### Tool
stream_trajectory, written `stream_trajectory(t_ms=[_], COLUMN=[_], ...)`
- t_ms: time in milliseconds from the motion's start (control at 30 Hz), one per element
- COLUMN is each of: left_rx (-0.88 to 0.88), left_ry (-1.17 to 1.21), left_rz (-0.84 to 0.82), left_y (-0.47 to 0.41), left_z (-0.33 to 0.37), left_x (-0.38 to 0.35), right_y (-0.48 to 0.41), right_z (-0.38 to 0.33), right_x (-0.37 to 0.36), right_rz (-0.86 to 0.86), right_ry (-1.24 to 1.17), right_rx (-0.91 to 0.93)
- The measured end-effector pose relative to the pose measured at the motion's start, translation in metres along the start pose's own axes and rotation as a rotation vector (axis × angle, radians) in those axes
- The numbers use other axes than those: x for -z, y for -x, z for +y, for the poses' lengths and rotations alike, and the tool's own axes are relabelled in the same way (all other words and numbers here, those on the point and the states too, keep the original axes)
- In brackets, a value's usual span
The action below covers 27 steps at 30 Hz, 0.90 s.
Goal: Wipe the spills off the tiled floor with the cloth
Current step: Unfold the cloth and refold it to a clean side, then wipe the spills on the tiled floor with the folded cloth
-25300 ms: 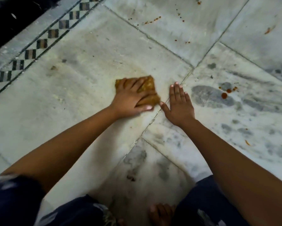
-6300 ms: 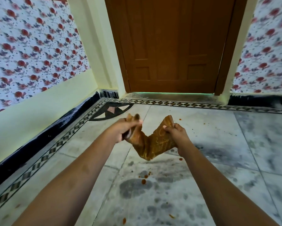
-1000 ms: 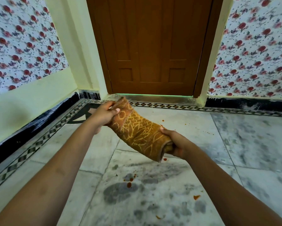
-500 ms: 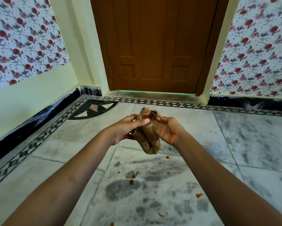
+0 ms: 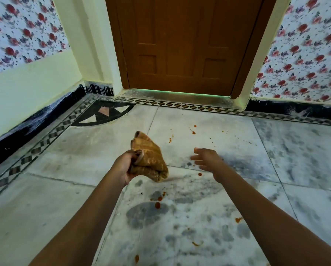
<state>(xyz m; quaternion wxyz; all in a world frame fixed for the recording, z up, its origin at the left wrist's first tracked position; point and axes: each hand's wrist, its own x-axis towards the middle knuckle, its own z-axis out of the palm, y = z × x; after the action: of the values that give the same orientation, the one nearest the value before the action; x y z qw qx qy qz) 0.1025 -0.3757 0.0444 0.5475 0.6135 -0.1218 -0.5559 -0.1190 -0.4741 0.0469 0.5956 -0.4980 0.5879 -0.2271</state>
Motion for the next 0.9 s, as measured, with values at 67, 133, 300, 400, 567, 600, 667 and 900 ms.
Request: stream_trajectory(t_ms=[67, 133, 300, 400, 567, 600, 667, 900], left_rx=[0.003, -0.028, -0.252, -0.492, -0.562, -0.545, -0.514, -0.437], left_ry=[-0.063, -0.145, -0.441, -0.795, -1.103, -1.157, -1.282, -1.773], left_rz=[0.082, 0.166, 0.346, 0.529, 0.545, 0.458, 0.311, 0.238], left_y=[-0.01, -0.025, -0.091, -0.129, -0.193, -0.205, -0.233, -0.3], left_z=[-0.002, 0.004, 0.019, 0.021, 0.018, 0.014, 0.004, -0.051], left_x=[0.007, 0.005, -0.025, -0.043, -0.067, -0.069, -0.069, -0.056], right_y=[-0.014, -0.039, -0.09, -0.14, -0.207, -0.216, -0.237, -0.275], right_z=[0.018, 0.038, 0.052, 0.06, 0.077, 0.078, 0.082, 0.101], right_x=[0.005, 0.009, 0.014, 0.018, 0.012, 0.008, -0.001, -0.007], right_rz=[0.021, 0.002, 0.046, 0.098, 0.057, 0.044, 0.033, 0.156], right_ry=[0.339, 0.582, 0.885, 1.077, 1.172, 1.177, 1.197, 1.2], right_rx=[0.052, 0.095, 0.259, 0.349, 0.398, 0.407, 0.427, 0.516])
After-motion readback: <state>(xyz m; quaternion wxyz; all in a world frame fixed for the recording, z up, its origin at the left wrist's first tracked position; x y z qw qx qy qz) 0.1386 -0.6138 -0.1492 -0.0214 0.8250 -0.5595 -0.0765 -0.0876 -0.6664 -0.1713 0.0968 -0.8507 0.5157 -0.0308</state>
